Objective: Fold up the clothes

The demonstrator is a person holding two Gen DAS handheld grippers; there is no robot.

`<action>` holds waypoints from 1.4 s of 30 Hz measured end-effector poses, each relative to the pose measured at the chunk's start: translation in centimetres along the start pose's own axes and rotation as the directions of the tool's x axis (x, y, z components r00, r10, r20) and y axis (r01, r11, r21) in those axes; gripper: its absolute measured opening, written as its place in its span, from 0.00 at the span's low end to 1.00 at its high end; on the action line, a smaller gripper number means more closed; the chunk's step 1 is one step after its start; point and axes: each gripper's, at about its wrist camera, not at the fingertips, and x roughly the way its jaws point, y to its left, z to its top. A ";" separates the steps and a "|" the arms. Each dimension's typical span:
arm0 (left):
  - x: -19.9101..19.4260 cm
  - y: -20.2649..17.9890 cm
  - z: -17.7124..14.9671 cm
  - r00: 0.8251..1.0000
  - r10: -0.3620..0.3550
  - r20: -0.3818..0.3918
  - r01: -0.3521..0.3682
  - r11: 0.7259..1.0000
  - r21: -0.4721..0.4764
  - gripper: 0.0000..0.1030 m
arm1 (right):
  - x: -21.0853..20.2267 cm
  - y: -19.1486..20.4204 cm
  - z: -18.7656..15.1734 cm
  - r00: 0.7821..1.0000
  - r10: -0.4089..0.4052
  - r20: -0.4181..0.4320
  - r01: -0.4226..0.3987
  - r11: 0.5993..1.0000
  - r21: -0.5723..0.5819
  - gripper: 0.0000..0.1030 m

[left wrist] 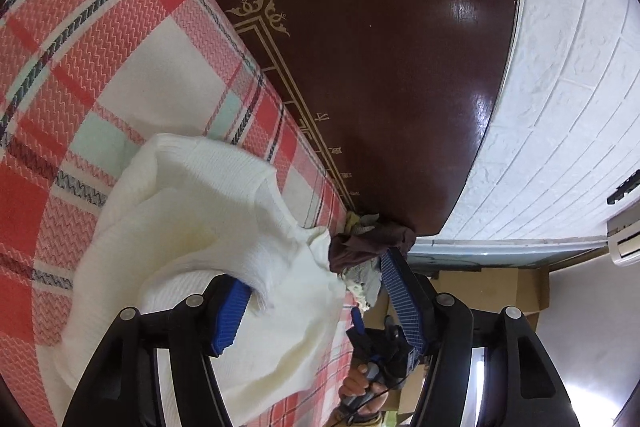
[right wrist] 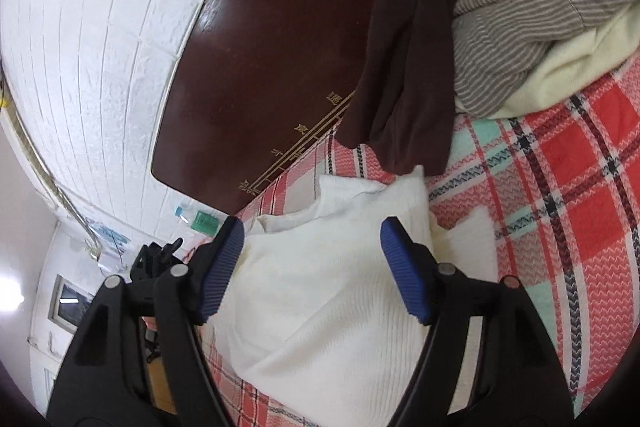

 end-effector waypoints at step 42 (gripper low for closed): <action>0.8 -2.7 -1.5 0.906 0.337 0.256 -0.422 0.755 0.502 0.74 | -2.9 0.4 -8.6 0.992 -0.119 -0.041 0.111 0.982 -0.154 0.70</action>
